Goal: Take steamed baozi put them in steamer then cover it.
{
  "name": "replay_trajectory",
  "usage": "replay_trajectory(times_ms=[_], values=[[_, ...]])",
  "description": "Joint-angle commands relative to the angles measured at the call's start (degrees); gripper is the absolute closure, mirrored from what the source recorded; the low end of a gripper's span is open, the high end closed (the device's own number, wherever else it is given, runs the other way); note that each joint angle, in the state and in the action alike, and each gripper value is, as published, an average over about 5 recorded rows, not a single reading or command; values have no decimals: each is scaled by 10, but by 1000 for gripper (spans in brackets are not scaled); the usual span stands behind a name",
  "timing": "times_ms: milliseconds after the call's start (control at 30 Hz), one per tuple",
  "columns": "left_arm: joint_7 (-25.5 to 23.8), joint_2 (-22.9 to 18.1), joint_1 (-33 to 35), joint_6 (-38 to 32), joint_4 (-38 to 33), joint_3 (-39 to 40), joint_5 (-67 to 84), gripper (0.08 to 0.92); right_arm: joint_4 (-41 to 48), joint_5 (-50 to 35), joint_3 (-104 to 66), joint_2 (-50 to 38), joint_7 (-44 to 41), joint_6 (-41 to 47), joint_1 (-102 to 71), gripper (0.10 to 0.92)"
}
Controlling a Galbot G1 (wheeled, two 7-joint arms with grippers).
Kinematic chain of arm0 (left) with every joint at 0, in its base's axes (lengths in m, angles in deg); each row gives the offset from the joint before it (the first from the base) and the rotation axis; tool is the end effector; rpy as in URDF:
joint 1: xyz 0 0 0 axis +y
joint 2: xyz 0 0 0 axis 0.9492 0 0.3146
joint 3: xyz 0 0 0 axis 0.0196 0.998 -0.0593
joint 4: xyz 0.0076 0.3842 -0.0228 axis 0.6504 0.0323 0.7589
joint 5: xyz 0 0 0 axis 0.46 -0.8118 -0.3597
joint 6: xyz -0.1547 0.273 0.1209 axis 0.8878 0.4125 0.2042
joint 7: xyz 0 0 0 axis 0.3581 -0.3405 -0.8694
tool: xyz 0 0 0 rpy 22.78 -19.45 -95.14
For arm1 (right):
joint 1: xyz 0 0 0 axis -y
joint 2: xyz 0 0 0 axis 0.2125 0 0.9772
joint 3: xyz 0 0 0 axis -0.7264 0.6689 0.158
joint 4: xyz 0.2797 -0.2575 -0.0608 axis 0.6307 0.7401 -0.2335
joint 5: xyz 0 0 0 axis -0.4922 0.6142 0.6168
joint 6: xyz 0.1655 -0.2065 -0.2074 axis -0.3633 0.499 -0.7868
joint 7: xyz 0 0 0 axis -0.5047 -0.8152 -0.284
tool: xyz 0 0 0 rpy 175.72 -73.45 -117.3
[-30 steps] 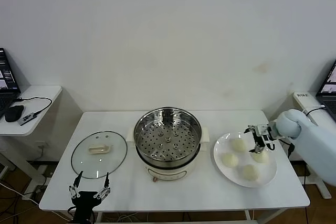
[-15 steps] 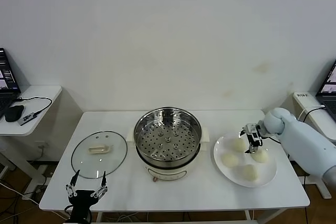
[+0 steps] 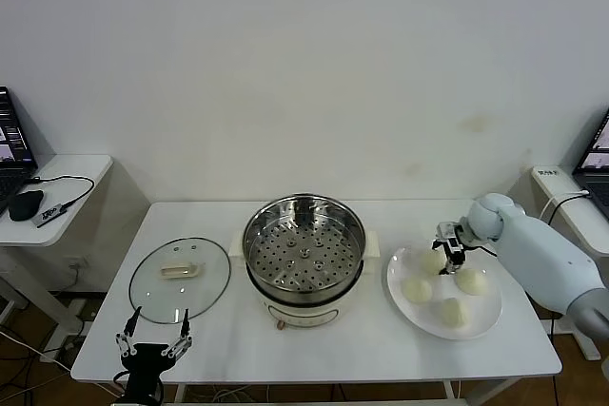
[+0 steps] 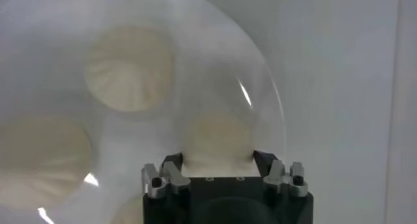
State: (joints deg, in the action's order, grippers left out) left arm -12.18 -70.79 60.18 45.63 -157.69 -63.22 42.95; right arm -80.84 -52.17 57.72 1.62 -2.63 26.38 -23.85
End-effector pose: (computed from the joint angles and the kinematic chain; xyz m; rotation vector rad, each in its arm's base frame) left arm 0.0798 0.0813 -0.3507 0.1352 -2.9810 -0.3860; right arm 0.5588 -0.2097 -0.2619 1.1770 -1.4133 1.4395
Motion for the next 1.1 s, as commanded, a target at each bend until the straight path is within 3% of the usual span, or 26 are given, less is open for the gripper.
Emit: replay_trajectory(times_ms=[33,600,867,1100], values=[[0,0,1,0,-2,1,-1,177,11,0,8,7,-8,3,4,370],[4,-2,3,1,-13,9,-4,177,-61,-58,28,-54,-20,17,37,415],[4,4,-2,2,-14,14,-4,177,-164,-149,74,-121,-24,39,135,423],[4,7,-9,1,-14,21,-3,177,-222,-242,173,-119,-19,64,260,423]])
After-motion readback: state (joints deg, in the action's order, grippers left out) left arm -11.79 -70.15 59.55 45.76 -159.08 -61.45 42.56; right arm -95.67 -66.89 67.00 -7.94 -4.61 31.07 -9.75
